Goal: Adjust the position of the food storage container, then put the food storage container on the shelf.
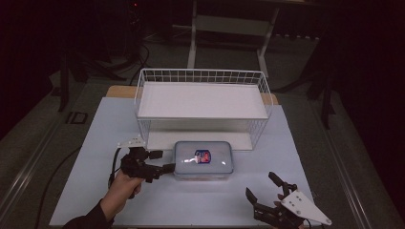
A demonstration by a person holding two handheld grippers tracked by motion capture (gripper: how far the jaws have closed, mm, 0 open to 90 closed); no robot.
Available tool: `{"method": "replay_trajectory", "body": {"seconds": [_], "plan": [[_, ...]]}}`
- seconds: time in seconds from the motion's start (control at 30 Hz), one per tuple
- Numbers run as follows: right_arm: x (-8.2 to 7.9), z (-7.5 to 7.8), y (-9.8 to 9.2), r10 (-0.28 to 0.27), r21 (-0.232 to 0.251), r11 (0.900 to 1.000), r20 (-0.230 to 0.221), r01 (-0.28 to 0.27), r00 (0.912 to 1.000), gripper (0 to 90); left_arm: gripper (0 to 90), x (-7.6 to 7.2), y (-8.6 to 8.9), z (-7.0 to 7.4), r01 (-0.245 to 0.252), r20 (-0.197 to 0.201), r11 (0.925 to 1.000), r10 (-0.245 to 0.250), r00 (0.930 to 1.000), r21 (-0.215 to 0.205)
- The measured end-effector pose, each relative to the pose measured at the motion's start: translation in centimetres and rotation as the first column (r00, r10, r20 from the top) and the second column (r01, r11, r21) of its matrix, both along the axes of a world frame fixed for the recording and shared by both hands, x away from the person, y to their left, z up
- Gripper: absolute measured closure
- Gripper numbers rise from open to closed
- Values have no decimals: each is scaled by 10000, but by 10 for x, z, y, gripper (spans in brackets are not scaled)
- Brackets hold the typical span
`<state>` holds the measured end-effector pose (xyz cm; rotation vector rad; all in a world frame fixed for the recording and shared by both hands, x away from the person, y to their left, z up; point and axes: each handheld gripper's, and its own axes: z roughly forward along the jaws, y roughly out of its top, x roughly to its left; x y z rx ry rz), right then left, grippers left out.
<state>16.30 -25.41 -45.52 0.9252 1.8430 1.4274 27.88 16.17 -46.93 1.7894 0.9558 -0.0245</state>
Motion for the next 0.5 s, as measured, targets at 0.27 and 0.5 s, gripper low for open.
{"method": "replay_trajectory", "body": {"seconds": [0.27,0.5], "plan": [[-1,-1,0,135,-29,9999,-8,-135,9999,135,122,17,-10,-16,-297,-533,9995,290,9982,-132],[-1,0,2,370,-114,9993,19,-370,9993,134,123,21,-6,-21,-593,-1163,9972,538,9918,-449]]}}
